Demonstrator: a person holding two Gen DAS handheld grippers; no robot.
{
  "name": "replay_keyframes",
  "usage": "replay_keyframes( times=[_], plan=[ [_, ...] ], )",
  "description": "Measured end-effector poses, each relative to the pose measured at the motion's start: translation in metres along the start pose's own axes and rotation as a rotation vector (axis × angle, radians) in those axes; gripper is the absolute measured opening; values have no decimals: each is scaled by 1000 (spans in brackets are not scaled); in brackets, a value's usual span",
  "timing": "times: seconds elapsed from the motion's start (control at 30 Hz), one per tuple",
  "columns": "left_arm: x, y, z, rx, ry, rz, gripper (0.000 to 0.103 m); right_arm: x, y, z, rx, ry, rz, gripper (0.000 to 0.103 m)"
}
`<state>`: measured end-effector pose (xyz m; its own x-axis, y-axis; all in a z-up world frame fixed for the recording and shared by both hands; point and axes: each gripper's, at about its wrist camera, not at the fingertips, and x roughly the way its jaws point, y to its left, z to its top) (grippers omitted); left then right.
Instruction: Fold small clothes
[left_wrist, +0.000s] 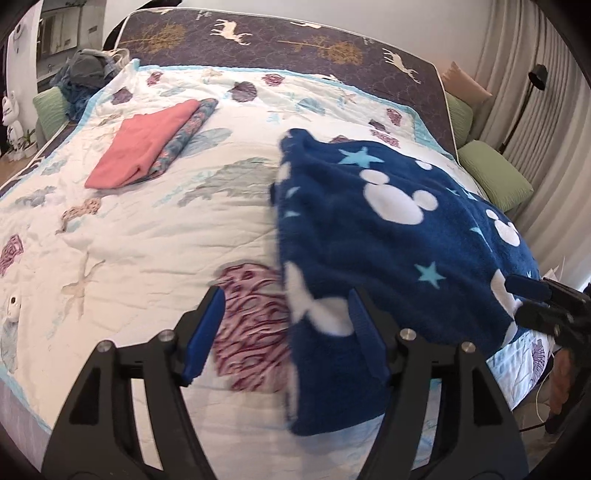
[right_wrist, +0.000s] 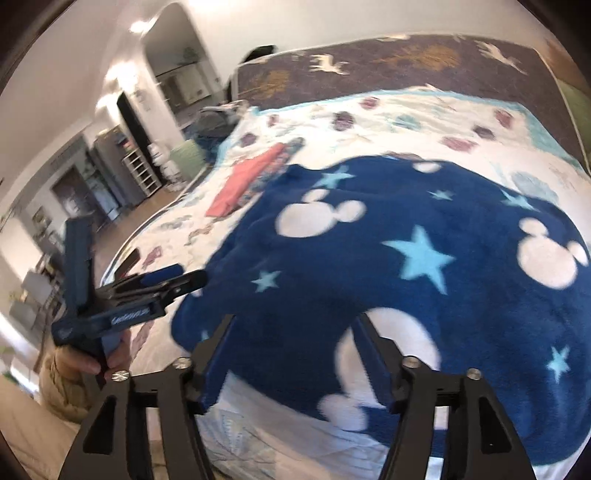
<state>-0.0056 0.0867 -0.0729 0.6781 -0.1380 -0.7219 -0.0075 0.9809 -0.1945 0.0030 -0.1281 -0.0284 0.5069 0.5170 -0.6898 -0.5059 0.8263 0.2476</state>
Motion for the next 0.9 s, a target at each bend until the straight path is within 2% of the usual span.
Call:
replay_keyframes(
  times=[0.07,0.23,0.43,0.5,0.57,0.67,0.8,0.83,0.9],
  plan=[
    [-2,14,1,-25,-4,11,70,5,17,0,-74,4,7,76],
    [-10,53,6,-144,-14,16,70,27,66,-3,-280,33,7,77],
    [-27,84,11,-230,-69,28,70,71,135,-28,-627,66,-95,77],
    [-31,92,8,-247,-71,31,71,84,149,-38,-694,71,-131,77],
    [-31,98,4,-254,-60,49,71,96,155,-45,-728,70,-169,77],
    [-30,108,-2,-267,-39,65,71,114,154,-48,-731,43,-279,77],
    [-25,117,-5,-290,-20,48,71,127,155,-54,-740,11,-342,77],
    [-24,118,-5,-296,-16,36,71,127,157,-55,-746,-1,-353,75],
    [-20,117,-3,-306,-11,-4,71,124,158,-53,-732,-12,-332,57]
  ],
)
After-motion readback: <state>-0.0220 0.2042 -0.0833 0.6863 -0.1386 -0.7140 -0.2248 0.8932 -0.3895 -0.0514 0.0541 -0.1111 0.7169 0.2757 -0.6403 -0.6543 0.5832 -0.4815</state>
